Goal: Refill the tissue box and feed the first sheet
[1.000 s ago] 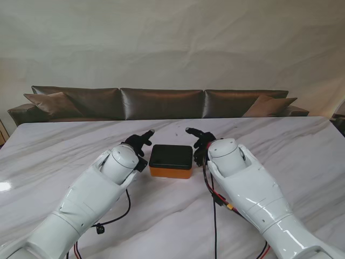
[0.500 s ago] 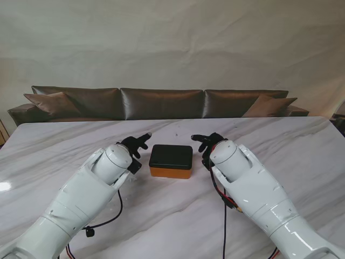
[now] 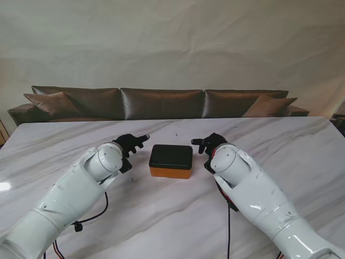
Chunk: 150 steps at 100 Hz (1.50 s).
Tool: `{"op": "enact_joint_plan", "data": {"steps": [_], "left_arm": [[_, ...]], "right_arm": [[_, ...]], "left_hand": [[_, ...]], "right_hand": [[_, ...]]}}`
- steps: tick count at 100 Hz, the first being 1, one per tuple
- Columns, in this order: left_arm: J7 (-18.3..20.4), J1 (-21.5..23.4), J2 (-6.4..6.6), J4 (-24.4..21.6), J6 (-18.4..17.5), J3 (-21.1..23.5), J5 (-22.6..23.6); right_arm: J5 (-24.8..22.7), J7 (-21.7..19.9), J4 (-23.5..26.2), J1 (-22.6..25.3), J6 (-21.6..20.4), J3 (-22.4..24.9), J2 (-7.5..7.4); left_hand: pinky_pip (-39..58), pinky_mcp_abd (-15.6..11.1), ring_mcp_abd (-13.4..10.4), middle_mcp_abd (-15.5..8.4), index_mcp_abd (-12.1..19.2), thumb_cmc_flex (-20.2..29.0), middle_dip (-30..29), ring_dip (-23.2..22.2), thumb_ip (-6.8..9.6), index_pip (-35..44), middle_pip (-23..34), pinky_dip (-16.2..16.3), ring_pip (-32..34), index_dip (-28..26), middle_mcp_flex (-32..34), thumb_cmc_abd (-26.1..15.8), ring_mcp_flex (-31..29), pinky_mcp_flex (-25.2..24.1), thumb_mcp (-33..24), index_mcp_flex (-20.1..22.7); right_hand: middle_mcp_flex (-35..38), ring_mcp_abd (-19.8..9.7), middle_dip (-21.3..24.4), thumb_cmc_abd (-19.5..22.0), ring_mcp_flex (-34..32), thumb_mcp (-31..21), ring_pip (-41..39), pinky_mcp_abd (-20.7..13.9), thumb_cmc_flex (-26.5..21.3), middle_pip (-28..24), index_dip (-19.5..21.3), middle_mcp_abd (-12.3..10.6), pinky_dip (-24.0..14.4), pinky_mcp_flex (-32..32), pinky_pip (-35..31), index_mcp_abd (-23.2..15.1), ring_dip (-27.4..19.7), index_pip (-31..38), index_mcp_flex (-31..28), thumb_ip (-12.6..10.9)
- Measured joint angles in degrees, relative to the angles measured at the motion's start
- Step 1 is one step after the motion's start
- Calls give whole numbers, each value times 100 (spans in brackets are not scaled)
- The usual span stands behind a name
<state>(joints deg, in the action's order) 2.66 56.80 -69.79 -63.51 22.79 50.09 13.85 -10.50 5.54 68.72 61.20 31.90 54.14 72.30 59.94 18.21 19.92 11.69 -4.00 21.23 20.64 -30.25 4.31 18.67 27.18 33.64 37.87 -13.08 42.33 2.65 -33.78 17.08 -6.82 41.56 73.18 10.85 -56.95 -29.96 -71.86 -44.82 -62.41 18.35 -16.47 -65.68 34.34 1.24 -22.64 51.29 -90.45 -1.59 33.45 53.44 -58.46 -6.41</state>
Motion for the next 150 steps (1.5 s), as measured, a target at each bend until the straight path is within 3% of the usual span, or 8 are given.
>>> {"op": "enact_joint_plan", "data": {"steps": [18, 83, 90, 97, 102, 110, 117, 150], "left_arm": [[-259, -12, -71, 259, -481, -41, -150], [-3, -97, -86, 401, -573, -500, -212], [-5, -144, -109, 501, -627, -550, -214], [-15, -169, -137, 579, -673, -565, -239], [-31, -180, -151, 617, -707, -579, -268], [-69, -206, -176, 699, -777, -610, -310], [-89, -243, -203, 800, -844, -649, -350], [-65, -304, -239, 960, -938, -724, -484]], "right_arm": [[72, 32, -63, 46, -246, -34, 5], [304, -260, -212, 19, -444, -321, -1], [307, -281, -236, 6, -463, -345, -1], [308, -291, -258, -9, -484, -371, -2], [308, -297, -279, -25, -501, -396, -2], [308, -303, -331, -64, -534, -446, -2], [309, -306, -374, -103, -566, -493, -2], [295, -300, -547, -239, -654, -668, 21]], "left_hand": [[0, -53, -35, -32, 0, 0, 62, -212, 0, 7, 117, 56, 56, 0, 0, 0, 88, -157, 0, 0], [0, -105, -70, -105, -5, -2, 114, -424, 0, 85, 187, 112, 109, -1, -124, 0, 209, -274, 0, -2], [0, -107, -73, -106, -7, -2, 121, -428, 0, 85, 203, 135, 111, -1, -124, 0, 209, -275, 0, -2], [0, -108, -74, -106, -64, -2, 123, -431, 0, 93, 213, 136, 112, -1, -124, 0, 209, -275, 0, -2], [0, -109, -78, -106, -145, -2, 135, -439, 0, 102, 247, 137, 115, -1, -124, 0, 209, -275, 0, -2], [0, -112, -80, -108, -229, -2, 145, -485, 0, 168, 276, 140, 122, -71, -124, 0, 209, -275, 0, -3], [0, -114, -83, -110, -308, -2, 172, -497, 0, 242, 285, 141, 127, -78, -124, 0, 209, -275, 0, -4], [0, -116, -86, -115, -655, -2, 228, -508, 0, 406, 335, 171, 186, -218, -124, 0, 209, -275, 0, -10]], "right_hand": [[5, -1, -82, -280, 0, -293, -6, 0, -290, -2, -438, -20, -34, 0, -3, -144, 1, 495, 7, -15], [5, -3, -144, -843, 0, -894, -6, 0, -688, -4, -771, -27, -36, -121, -2, -283, 1, 1083, 115, -65], [5, -3, -144, -948, 0, -966, -6, 0, -780, -4, -834, -27, -39, -122, -2, -284, 1, 1199, 92, -202], [5, -3, -145, -958, 0, -880, -6, 0, -908, -4, -952, -27, -43, -123, -2, -286, 1, 1315, 89, -835], [5, -3, -146, -958, 0, -1279, -6, 0, -913, -4, -955, -27, -45, -123, -2, -286, 1, 1385, 85, -1026], [6, -3, -150, -1430, 0, -2622, -6, 0, -631, -4, -958, -27, -49, -126, -3, -287, 1, 1521, 67, 135], [5, -4, -151, -1595, 0, -2954, -6, 0, -597, -4, -959, -27, -55, -130, -2, -280, 1, 1614, 53, 517], [63, -55, -157, -1790, 0, -3112, -6, -81, -592, -10, -1030, -32, -71, -133, -2, -247, 1, 1814, 11, 581]]}}
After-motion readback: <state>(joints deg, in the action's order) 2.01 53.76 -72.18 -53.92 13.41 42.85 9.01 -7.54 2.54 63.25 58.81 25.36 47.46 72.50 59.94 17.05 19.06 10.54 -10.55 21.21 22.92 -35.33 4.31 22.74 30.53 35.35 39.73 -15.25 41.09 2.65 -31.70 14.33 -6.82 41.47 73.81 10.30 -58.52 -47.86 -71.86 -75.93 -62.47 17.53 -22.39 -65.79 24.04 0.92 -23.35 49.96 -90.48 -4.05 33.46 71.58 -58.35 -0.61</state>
